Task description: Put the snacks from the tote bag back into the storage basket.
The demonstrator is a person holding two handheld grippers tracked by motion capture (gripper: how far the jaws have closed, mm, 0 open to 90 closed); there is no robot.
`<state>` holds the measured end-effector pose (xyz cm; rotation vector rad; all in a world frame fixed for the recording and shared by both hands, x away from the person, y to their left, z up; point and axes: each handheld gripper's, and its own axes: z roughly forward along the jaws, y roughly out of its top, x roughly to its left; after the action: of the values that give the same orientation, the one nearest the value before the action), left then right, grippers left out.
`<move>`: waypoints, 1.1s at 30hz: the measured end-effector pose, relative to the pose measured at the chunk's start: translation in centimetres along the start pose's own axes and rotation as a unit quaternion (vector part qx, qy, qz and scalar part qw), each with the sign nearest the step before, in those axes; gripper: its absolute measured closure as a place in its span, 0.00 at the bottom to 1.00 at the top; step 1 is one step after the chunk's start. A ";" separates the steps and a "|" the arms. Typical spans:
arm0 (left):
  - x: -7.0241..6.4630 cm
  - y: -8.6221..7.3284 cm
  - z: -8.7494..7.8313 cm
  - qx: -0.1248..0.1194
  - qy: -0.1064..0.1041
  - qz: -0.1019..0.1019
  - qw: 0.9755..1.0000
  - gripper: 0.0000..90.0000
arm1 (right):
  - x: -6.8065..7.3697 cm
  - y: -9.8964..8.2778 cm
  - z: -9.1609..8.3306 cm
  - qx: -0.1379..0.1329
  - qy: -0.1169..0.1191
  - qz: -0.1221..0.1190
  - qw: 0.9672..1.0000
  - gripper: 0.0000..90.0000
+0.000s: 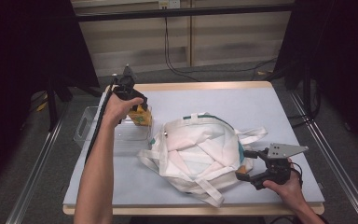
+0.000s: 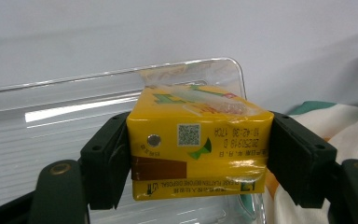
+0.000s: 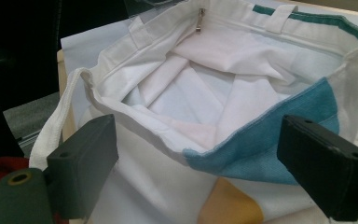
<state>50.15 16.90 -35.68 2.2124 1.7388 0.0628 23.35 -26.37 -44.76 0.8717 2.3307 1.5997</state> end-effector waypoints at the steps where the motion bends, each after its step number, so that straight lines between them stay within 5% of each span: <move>1: 0.1 0.1 0.1 -0.003 0.001 -0.002 1.000 0.31 | 0.0 0.0 0.0 -0.001 0.001 0.002 1.000 0.13; 10: -0.4 0.4 0.6 -0.014 0.012 -0.020 1.000 0.31 | 0.0 0.0 0.2 0.002 0.003 -0.003 1.000 0.13; 14: 0.0 0.2 1.1 -0.036 -0.011 -0.014 0.999 0.30 | -0.1 0.0 0.2 0.003 0.004 -0.002 1.000 0.13; 17: 0.3 0.2 1.4 -0.050 -0.023 -0.024 0.998 0.30 | 0.1 0.0 0.3 0.006 0.007 -0.003 1.000 0.13; 22: 0.1 0.3 1.7 -0.058 -0.013 -0.035 0.998 0.30 | 0.0 0.0 0.3 0.007 0.008 -0.003 1.000 0.13; 28: -0.2 0.1 1.7 -0.063 -0.008 -0.075 0.995 0.30 | 0.1 0.0 0.4 0.008 0.008 -0.004 1.000 0.13; 33: 0.0 -0.4 1.8 -0.078 -0.016 -0.076 0.994 0.30 | 0.2 0.0 0.3 0.007 0.009 -0.006 1.000 0.13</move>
<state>50.19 16.60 -37.50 1.9556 1.8128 0.1222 23.38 -26.02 -44.85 0.8499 2.3572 1.5945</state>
